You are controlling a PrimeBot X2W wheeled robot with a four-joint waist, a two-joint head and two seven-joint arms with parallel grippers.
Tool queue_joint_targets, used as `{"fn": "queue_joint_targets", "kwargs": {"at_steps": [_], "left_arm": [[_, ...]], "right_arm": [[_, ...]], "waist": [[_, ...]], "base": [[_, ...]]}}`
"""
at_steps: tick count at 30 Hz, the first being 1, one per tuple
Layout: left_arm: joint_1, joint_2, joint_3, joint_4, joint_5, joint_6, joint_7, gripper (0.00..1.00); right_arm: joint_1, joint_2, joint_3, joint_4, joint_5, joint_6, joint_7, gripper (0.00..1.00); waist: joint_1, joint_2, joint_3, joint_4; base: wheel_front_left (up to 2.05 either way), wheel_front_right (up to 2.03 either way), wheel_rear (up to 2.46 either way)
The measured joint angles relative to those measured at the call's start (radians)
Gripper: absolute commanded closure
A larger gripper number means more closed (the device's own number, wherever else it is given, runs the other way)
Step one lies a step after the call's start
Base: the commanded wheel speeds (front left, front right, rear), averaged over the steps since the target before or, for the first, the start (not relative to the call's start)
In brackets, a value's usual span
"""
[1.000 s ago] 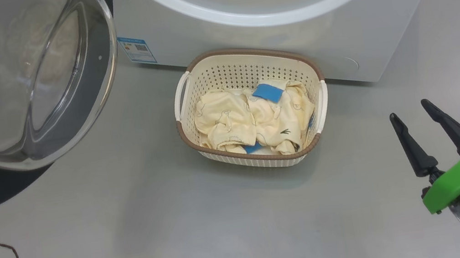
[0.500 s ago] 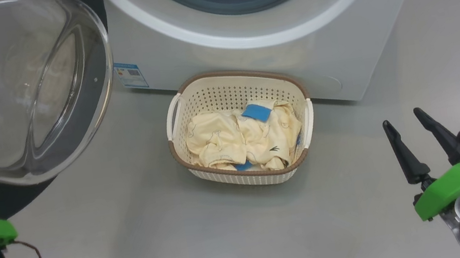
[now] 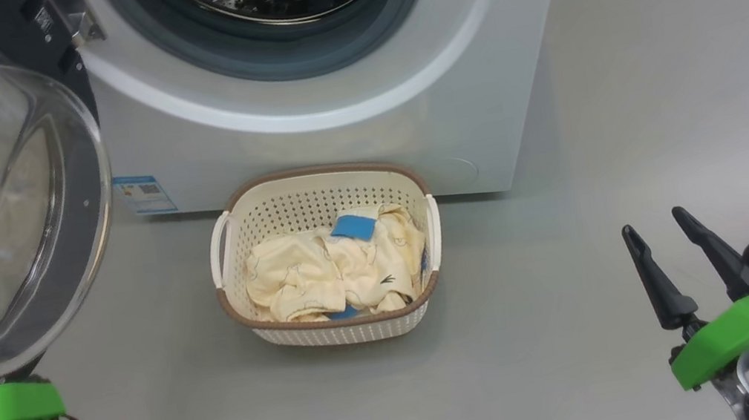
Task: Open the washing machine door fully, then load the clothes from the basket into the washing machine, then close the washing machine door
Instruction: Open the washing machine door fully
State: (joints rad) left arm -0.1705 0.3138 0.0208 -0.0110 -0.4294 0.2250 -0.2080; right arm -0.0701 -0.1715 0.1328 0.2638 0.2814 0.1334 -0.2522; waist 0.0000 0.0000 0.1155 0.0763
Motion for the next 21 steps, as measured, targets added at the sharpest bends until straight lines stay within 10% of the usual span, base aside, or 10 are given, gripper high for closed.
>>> {"fn": "queue_joint_targets", "kwargs": {"at_steps": [21], "left_arm": [[0.196, 0.003, -0.066, -0.105, 0.017, 0.014, 0.043, 1.00]], "right_arm": [[0.054, 0.039, -0.048, -0.102, -0.029, 0.000, 0.000, 0.00]], "waist": [[0.0000, 0.0000, -0.057, -0.193]], "base": [[0.00, 0.00, 0.00]]}}
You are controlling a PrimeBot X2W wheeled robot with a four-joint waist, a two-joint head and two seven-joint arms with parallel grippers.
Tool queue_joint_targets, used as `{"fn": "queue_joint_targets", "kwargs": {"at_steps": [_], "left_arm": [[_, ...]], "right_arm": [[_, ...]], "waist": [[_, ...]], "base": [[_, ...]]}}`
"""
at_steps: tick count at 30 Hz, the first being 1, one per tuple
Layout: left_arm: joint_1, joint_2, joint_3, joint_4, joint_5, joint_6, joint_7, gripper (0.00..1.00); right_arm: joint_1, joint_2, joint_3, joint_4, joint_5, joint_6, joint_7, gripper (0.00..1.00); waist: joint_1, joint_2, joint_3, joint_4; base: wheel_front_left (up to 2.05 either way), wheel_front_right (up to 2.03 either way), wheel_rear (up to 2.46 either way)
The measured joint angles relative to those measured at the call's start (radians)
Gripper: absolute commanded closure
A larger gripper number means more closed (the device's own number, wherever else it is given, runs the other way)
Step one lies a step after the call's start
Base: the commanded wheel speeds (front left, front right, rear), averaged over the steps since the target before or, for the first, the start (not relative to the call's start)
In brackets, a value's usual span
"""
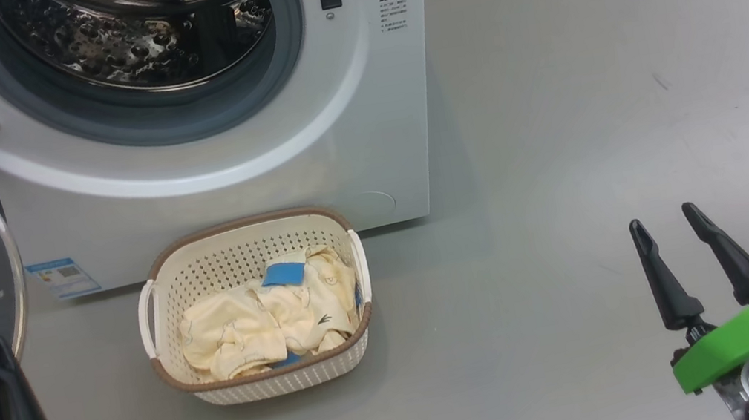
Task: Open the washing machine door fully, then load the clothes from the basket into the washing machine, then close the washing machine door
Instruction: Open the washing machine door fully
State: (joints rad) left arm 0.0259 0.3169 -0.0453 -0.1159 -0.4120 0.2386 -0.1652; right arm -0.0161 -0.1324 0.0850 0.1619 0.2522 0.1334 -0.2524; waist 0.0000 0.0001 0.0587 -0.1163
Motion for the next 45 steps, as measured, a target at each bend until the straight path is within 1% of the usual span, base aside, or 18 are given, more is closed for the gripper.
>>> {"fn": "queue_joint_targets", "kwargs": {"at_steps": [1, 2, 3, 4, 5, 13, 30, 45], "left_arm": [[0.005, 0.000, -0.004, 0.000, 0.000, 0.000, 0.000, 1.00], [0.010, 0.000, -0.009, 0.000, 0.002, 0.000, 0.003, 0.96], [0.016, 0.000, -0.016, 0.000, 0.005, -0.001, 0.004, 0.65], [0.022, 0.000, -0.025, 0.000, 0.006, -0.003, 0.005, 0.07], [0.029, -0.001, -0.034, 0.001, 0.006, -0.008, 0.014, 0.00], [0.068, -0.010, -0.079, 0.008, 0.005, -0.034, 0.016, 0.00], [0.078, -0.008, -0.096, 0.086, 0.007, -0.051, -0.024, 0.00], [0.082, -0.011, -0.113, 0.109, 0.007, -0.054, -0.054, 0.00]], "right_arm": [[0.004, 0.000, 0.000, -0.001, 0.000, 0.000, 0.000, 0.00], [0.008, 0.000, 0.000, -0.003, -0.002, 0.000, 0.000, 0.00], [0.013, 0.000, -0.001, -0.006, -0.006, 0.000, 0.000, 0.00], [0.015, 0.000, -0.002, -0.006, -0.008, 0.000, 0.000, 0.00], [0.015, 0.001, -0.004, -0.007, -0.008, 0.000, 0.000, 0.00], [0.015, 0.005, -0.011, -0.021, -0.009, 0.000, 0.000, 0.00], [0.035, 0.014, -0.026, -0.043, -0.034, 0.000, 0.000, 0.00], [0.054, 0.026, -0.034, -0.046, -0.046, 0.000, 0.000, 0.00]], "waist": [[0.0000, 0.0000, -0.001, -0.002], [0.0000, 0.0000, -0.002, -0.003], [0.0000, 0.0000, -0.002, -0.003], [0.0000, 0.0000, -0.003, -0.004], [0.0000, 0.0000, -0.003, -0.004], [0.0000, 0.0000, -0.003, 0.002], [0.0000, 0.0000, 0.000, -0.005], [0.0000, 0.0000, -0.022, -0.003]], "base": [[0.00, 0.00, 0.00], [0.00, 0.00, 0.00], [0.00, 0.00, 0.00], [0.00, 0.00, 0.00], [0.00, 0.00, 0.00], [0.00, 0.00, 0.00], [0.00, 0.00, 0.00], [0.00, 0.00, 0.00]]}}
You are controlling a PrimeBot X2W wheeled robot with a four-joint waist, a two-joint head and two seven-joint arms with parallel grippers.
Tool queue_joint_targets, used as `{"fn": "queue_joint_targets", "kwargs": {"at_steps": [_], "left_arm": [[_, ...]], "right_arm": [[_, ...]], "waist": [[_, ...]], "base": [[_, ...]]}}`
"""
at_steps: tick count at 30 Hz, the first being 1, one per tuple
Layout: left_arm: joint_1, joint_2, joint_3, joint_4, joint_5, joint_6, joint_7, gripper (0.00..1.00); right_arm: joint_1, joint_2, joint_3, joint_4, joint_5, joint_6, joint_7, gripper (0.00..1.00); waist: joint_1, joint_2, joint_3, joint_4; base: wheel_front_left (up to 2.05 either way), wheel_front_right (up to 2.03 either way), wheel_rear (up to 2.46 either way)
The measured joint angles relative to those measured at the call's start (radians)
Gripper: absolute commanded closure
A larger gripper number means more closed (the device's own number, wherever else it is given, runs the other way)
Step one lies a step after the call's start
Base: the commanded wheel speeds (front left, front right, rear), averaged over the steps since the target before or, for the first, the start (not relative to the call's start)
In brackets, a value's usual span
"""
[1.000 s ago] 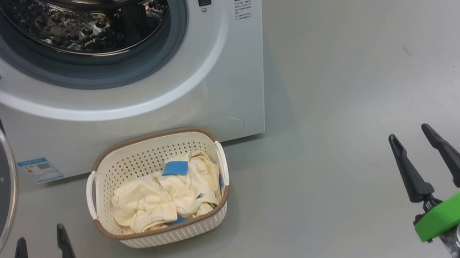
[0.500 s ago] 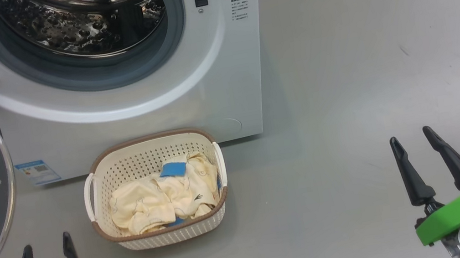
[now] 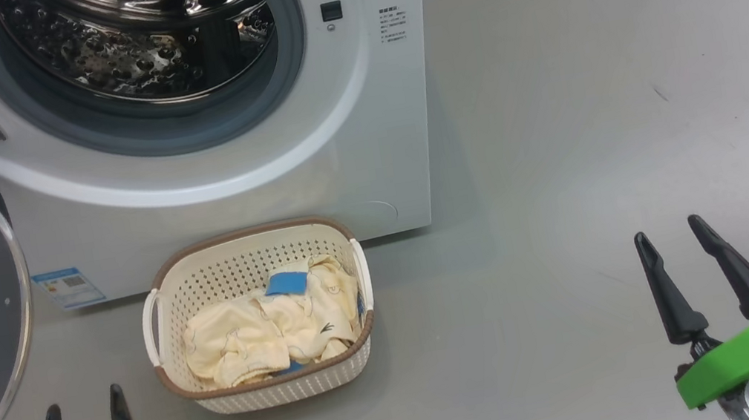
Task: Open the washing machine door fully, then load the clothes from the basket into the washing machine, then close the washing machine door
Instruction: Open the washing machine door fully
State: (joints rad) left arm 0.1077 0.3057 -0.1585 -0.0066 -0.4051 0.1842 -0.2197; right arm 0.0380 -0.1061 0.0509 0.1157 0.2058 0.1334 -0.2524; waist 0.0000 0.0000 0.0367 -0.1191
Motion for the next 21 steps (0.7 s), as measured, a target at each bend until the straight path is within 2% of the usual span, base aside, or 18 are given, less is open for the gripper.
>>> {"fn": "queue_joint_targets", "kwargs": {"at_steps": [21], "left_arm": [[0.000, -0.003, -0.011, 0.015, 0.000, 0.001, 0.000, 0.00]], "right_arm": [[0.002, 0.001, 0.001, 0.005, -0.004, 0.000, 0.000, 0.00]], "waist": [[0.0000, 0.0000, -0.004, 0.018]], "base": [[0.00, 0.00, 0.00]]}}
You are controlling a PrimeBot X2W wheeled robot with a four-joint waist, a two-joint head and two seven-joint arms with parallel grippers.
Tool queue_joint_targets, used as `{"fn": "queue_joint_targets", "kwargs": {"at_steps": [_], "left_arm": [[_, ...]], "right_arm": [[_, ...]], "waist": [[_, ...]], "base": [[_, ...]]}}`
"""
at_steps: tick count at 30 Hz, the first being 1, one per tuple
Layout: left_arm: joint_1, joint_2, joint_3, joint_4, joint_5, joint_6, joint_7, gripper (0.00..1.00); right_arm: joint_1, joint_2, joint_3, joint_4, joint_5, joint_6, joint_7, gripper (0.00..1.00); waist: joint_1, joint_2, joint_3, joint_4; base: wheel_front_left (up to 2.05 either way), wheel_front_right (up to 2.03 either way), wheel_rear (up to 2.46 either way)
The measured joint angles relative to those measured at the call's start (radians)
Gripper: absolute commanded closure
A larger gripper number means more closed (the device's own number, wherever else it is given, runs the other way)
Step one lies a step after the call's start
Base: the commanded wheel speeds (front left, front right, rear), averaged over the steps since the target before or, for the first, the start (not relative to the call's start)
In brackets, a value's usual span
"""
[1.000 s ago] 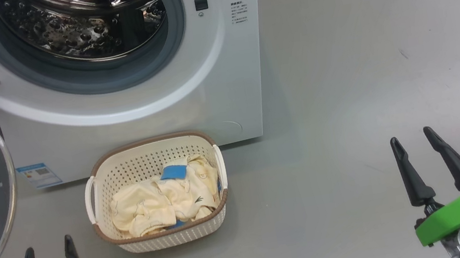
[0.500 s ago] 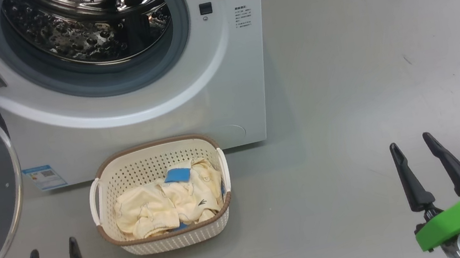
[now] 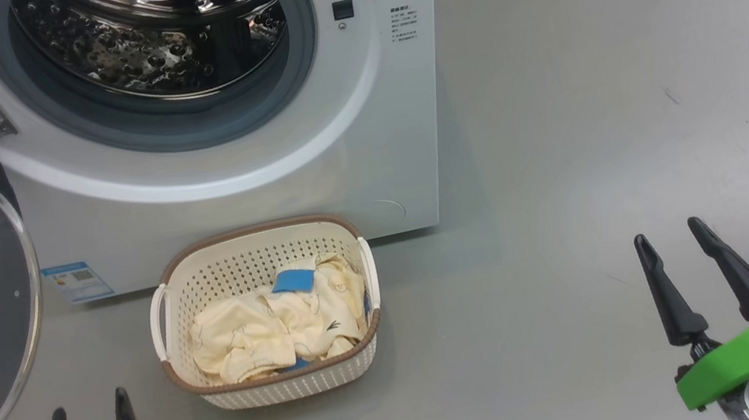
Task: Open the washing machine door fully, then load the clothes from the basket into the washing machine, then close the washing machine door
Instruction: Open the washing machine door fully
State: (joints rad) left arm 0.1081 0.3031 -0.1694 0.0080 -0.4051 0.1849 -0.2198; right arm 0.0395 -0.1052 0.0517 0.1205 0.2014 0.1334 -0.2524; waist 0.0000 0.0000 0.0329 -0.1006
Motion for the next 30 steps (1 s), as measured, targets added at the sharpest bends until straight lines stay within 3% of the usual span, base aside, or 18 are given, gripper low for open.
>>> {"fn": "queue_joint_targets", "kwargs": {"at_steps": [30], "left_arm": [[-0.007, 0.002, -0.013, 0.010, -0.005, 0.009, -0.001, 0.00]], "right_arm": [[0.000, 0.000, 0.000, -0.001, 0.000, 0.000, 0.000, 0.00]], "waist": [[0.0000, 0.0000, 0.026, 0.018]], "base": [[0.00, 0.00, 0.00]]}}
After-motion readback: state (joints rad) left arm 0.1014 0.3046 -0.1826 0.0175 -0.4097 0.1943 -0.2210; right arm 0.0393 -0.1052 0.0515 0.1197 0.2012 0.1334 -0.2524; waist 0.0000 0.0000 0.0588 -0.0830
